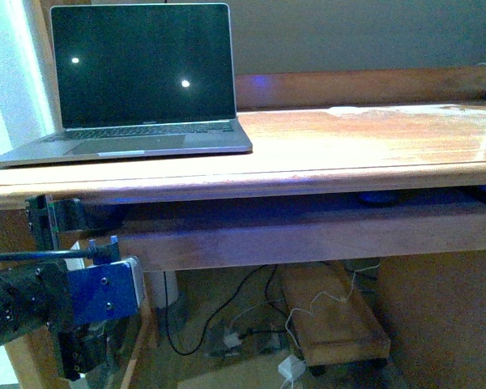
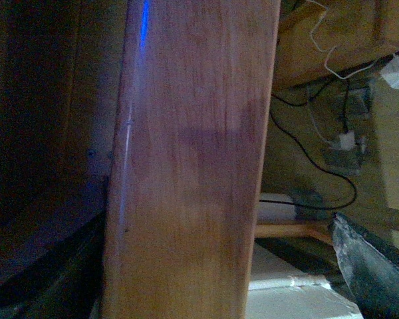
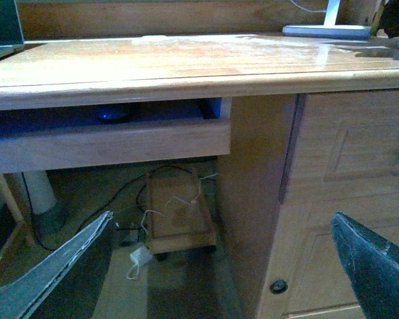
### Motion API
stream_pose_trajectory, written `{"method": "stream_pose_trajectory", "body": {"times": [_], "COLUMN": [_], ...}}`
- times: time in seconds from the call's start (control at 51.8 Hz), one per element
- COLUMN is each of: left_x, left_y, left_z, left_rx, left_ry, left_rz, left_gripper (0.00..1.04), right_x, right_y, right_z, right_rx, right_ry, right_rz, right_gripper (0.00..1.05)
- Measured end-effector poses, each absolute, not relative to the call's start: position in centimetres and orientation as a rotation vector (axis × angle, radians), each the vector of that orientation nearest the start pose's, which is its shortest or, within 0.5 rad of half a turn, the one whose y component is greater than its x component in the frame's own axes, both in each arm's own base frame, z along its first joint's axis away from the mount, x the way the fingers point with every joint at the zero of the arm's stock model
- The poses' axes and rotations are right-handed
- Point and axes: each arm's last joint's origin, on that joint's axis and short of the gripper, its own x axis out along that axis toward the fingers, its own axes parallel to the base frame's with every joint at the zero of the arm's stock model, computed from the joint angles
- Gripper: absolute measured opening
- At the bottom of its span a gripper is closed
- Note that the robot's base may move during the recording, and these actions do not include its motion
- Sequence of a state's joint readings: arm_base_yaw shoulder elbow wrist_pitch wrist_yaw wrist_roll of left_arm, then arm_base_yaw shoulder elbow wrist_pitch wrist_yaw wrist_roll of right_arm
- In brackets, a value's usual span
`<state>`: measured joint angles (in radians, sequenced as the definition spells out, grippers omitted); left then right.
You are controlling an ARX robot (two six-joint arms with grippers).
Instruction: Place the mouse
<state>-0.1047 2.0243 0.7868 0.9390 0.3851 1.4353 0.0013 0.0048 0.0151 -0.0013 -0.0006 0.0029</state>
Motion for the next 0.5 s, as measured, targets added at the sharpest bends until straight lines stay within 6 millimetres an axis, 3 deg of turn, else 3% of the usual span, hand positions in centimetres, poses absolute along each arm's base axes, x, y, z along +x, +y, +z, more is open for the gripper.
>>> {"method": "stream_pose_trajectory", "body": {"times": [0.212,0.502], "left_x": [33.6,27.5], "left_y": [-6.2,-7.4], "left_z": [12.2,14.0], "left_rx": [1.128,0.874], "left_ry": [0.131,0.285], "left_rz": [-0.738,-0.951], "left_gripper": [0.97,0.97], "right_x": [9.7,9.7], "right_y": [0.0,0.0], "right_z": [16.8,16.8], "right_rx": [0.003,0.003], "right_ry": [-0.009,-0.009], "right_rz": [0.002,0.002], "right_gripper": [0.97,0.97]}}
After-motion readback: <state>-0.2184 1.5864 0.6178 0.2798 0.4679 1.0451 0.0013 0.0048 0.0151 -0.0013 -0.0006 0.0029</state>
